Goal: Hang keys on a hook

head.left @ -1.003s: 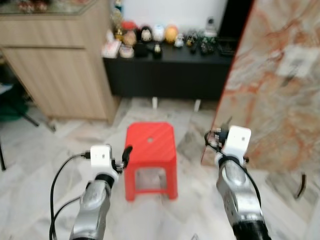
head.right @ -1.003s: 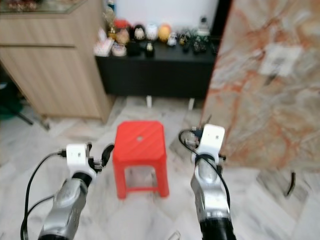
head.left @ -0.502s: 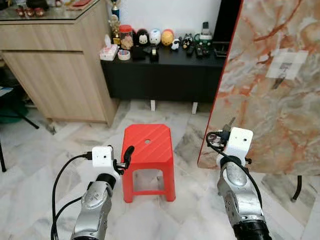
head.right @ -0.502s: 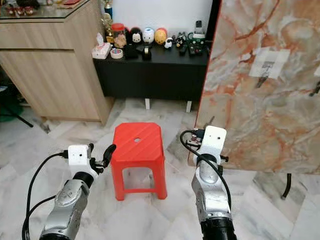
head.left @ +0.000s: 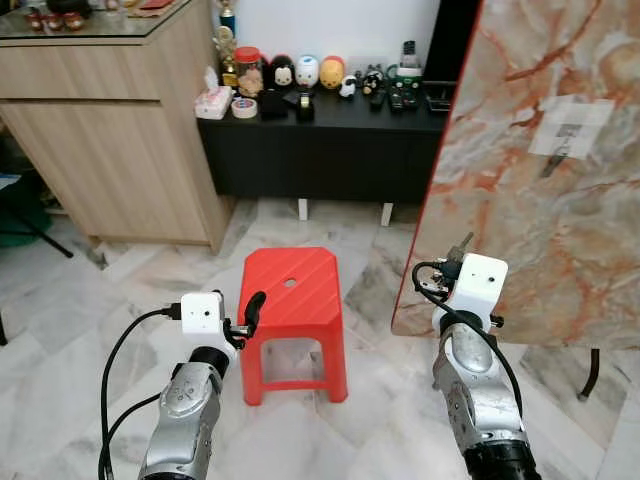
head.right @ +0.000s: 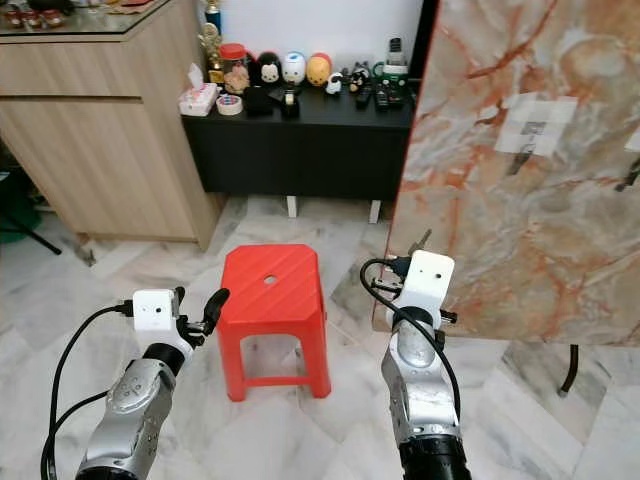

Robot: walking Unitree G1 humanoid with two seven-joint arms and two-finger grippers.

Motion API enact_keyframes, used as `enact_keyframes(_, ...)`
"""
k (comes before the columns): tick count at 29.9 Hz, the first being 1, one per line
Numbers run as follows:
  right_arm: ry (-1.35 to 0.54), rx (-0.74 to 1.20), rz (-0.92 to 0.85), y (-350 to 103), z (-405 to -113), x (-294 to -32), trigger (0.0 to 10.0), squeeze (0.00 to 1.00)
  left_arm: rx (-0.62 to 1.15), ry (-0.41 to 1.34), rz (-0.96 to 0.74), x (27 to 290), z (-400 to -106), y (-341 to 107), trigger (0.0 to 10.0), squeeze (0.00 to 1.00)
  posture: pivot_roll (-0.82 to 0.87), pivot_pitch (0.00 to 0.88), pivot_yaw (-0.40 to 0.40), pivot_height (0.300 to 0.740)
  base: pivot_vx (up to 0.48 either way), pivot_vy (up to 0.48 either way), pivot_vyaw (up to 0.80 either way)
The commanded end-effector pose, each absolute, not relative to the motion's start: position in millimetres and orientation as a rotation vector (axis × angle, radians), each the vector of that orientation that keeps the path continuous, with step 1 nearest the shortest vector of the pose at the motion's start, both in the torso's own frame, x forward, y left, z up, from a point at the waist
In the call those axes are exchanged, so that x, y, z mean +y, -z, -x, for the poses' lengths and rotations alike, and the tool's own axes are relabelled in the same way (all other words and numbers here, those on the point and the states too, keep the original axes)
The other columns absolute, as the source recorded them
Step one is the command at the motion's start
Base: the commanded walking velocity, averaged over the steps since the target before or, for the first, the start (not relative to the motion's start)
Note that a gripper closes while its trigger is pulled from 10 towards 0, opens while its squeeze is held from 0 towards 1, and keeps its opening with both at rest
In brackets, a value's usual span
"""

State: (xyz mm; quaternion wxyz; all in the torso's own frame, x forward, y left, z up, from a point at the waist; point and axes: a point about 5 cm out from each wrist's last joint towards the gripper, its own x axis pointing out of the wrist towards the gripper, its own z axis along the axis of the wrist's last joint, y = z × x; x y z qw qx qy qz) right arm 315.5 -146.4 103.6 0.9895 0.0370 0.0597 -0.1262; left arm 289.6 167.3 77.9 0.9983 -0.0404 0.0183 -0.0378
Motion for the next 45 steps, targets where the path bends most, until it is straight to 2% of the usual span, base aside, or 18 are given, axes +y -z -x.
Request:
enact_keyframes(1, 0.265, 0.078, -0.072, -112.1, -317.0, -150.1, 10.0, 0.00, 0.022, 0.089, 0.095, 164.0, -289.9, -81.0, 10.0, 0.00, 0.09, 0.071, -0.023, 0.740, 0.000, -0.416, 0.00)
enact_keyframes(45, 0.322, 0.088, -0.074, -109.7, -318.0, -157.5, 10.0, 0.00, 0.029, 0.100, 0.090, 166.1, -292.1, -81.9, 10.0, 0.00, 0.09, 0.060, 0.001, 0.740, 0.000, -0.414, 0.00)
